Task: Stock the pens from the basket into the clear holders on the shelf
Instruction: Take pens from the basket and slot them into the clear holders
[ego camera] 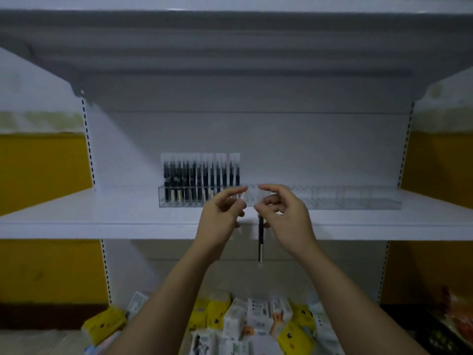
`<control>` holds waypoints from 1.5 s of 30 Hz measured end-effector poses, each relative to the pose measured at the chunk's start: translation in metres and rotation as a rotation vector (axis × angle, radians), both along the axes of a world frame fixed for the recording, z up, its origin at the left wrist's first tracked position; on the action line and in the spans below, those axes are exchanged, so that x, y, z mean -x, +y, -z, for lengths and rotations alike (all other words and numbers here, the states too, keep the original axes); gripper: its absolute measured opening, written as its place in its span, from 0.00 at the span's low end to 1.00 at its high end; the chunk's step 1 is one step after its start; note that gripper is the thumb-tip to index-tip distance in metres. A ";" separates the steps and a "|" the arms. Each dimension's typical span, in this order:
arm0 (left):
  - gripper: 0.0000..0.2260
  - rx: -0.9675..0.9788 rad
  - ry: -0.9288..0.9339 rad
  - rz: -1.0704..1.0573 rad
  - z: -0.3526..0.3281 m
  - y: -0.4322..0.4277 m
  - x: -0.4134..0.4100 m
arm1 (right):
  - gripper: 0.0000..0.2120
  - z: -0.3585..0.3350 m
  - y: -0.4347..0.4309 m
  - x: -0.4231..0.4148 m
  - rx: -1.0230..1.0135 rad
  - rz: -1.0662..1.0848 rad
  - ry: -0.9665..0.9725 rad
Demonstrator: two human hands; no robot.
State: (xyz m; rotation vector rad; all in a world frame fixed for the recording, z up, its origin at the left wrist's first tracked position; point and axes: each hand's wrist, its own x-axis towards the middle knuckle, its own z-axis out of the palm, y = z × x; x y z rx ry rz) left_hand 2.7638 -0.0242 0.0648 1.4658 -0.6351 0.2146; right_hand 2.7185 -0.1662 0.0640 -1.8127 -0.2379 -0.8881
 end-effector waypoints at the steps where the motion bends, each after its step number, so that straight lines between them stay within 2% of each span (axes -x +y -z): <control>1: 0.11 0.010 -0.001 0.010 -0.008 -0.001 -0.005 | 0.13 -0.006 -0.001 -0.005 -0.003 -0.001 -0.010; 8: 0.10 0.003 -0.108 -0.053 -0.056 -0.002 -0.048 | 0.13 -0.045 -0.011 -0.051 -0.020 0.013 -0.067; 13: 0.09 -0.112 -0.244 -0.222 -0.080 -0.004 -0.083 | 0.12 -0.064 -0.018 -0.089 -0.040 0.023 -0.107; 20: 0.08 -0.167 -0.370 -0.358 -0.112 -0.005 -0.121 | 0.12 -0.091 -0.023 -0.137 -0.059 0.043 -0.166; 30: 0.08 -0.358 -0.424 -0.351 -0.108 -0.016 -0.156 | 0.13 -0.090 -0.026 -0.178 -0.026 0.045 -0.138; 34: 0.08 -0.520 -0.499 -0.426 -0.100 -0.017 -0.159 | 0.14 -0.081 -0.028 -0.182 -0.010 0.028 -0.109; 37: 0.08 -0.549 -0.466 -0.456 -0.095 -0.015 -0.162 | 0.13 -0.075 -0.027 -0.182 0.082 0.030 -0.070; 39: 0.07 -0.587 -0.430 -0.480 -0.094 -0.014 -0.164 | 0.13 -0.070 -0.027 -0.179 0.222 0.054 -0.019; 42: 0.09 -0.656 -0.460 -0.533 -0.092 -0.014 -0.165 | 0.20 -0.063 -0.029 -0.173 0.422 0.087 0.085; 45: 0.10 -0.651 -0.464 -0.540 -0.089 -0.015 -0.165 | 0.27 -0.057 -0.030 -0.166 0.522 0.119 0.142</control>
